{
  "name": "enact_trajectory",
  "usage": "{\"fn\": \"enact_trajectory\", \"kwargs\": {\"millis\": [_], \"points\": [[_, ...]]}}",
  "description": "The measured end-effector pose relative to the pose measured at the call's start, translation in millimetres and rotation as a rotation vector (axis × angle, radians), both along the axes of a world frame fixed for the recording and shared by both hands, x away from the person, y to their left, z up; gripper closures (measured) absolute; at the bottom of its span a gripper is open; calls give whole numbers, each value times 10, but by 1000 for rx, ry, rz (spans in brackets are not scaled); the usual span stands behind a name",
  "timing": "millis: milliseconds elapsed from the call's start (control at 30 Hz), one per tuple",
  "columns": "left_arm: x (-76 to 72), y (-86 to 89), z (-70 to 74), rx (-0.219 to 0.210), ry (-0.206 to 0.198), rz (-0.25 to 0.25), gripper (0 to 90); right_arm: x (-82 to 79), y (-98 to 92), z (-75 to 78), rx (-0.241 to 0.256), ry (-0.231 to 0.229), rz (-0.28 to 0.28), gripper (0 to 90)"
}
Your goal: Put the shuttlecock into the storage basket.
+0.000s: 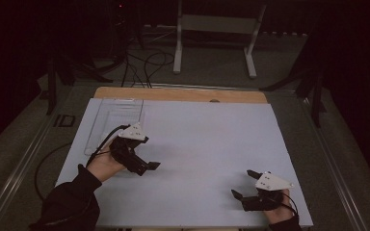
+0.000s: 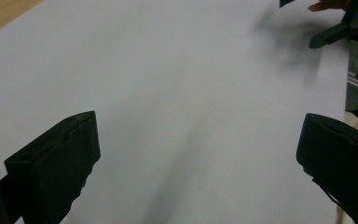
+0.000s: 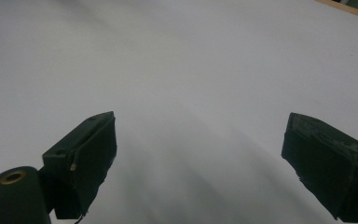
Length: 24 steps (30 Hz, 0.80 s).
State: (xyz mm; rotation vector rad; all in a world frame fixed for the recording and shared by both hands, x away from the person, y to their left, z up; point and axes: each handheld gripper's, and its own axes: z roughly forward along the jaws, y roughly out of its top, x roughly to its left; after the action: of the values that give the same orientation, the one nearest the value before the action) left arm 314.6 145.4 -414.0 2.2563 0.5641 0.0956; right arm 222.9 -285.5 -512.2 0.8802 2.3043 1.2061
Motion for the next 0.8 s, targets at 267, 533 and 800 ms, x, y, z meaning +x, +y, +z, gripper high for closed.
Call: {"fn": "enact_trajectory", "kwargs": {"millis": [267,533,800], "points": [[-101,-144,-77,1,-3,-43,2,1,-1,0,0,-2,1,100],[-199,-253,-196,10,0,-88,2,-1,-1,1,0,0,1,100],[-306,-320,-306,7,9,-113,2,-2,-2,5,3,-4,2,100]]}}
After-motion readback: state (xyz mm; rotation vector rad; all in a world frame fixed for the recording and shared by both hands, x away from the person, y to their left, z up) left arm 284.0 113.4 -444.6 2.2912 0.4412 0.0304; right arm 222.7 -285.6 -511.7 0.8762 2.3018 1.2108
